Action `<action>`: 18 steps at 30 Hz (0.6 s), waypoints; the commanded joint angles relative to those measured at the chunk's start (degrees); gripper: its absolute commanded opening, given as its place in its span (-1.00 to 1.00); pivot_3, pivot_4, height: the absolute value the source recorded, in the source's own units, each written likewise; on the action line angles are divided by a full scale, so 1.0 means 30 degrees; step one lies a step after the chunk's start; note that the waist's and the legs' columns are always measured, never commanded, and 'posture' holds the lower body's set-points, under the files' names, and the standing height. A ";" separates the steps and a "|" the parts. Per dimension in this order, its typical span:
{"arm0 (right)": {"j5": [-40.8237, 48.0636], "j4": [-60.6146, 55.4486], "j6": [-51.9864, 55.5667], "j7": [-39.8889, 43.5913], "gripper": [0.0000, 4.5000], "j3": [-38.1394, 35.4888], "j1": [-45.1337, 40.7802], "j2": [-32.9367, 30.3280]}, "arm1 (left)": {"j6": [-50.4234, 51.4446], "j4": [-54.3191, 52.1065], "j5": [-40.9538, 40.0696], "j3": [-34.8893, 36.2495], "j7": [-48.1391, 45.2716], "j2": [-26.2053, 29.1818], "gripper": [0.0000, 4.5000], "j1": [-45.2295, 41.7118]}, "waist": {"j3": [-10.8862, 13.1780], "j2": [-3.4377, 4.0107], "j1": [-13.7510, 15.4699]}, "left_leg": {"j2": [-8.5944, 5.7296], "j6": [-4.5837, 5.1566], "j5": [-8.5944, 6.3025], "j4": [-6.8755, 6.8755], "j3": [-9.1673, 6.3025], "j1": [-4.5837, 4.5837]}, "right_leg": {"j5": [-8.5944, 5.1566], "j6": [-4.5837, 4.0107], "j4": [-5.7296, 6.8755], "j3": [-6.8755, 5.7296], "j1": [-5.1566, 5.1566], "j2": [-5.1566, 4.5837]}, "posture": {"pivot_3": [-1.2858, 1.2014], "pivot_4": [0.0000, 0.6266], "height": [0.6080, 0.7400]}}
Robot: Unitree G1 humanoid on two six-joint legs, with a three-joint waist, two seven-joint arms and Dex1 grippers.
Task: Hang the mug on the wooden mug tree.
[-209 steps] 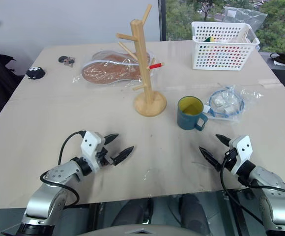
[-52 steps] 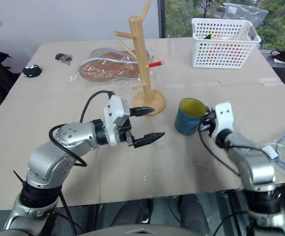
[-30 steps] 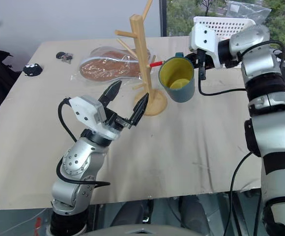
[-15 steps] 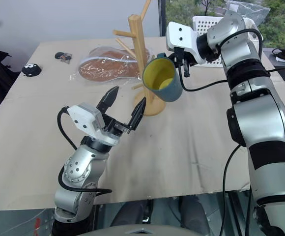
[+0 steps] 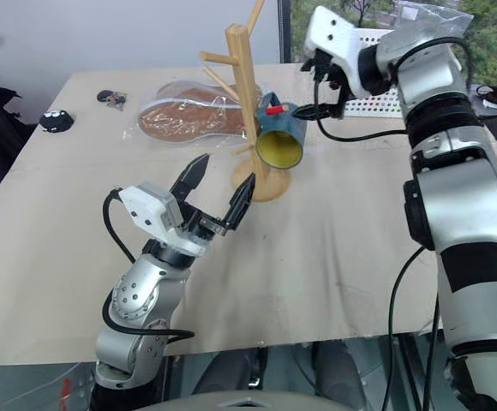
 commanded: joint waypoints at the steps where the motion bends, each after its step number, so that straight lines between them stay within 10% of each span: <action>1: 0.2055 -0.2411 0.2544 0.1204 0.97 -0.1985 0.1291 -0.1339 | 0.2103 0.0438 -0.0954 0.0402 -0.1303 0.1635 1.00 0.0520 | -0.0005 -0.0001 -0.0009 | 0.0003 0.0000 0.0000 -0.0004 -0.0016 0.0004 | -0.0002 -0.0002 -0.0005 -0.0014 0.0010 0.0004 | 0.03 -0.52 1.00; 4: 0.4153 -0.6838 0.4762 0.1564 0.97 -0.3475 0.4775 -0.1819 | 0.3248 0.0780 -0.0327 0.0824 -0.1290 0.3044 1.00 0.0963 | -0.0013 -0.0001 -0.0083 | 0.0011 0.0004 -0.0002 -0.0011 0.0007 0.0012 | -0.0001 -0.0001 -0.0001 0.0006 0.0005 0.0015 | 0.03 -0.52 1.00; 9: 0.8345 -2.2133 0.8415 -0.2815 0.97 -0.7266 1.9772 -0.0041 | 0.3082 0.0679 -0.0706 0.2262 -0.2064 0.4574 1.00 0.4053 | -0.0063 0.0022 0.0084 | 0.0040 -0.0006 -0.0010 -0.0047 -0.0063 -0.0014 | -0.0014 -0.0017 0.0018 -0.0042 0.0004 0.0005 | 0.03 -0.52 1.00; 18: 0.8329 -2.7047 0.4781 -0.6987 0.97 -0.7633 3.1347 0.2803 | 0.2429 0.1136 -0.1441 0.2945 -0.3815 0.5167 1.00 0.6261 | -0.0155 0.0106 -0.0016 | 0.0014 0.0090 -0.0051 0.0031 0.0065 0.0067 | 0.0049 0.0020 0.0024 0.0066 0.0050 0.0010 | 0.03 -0.52 1.00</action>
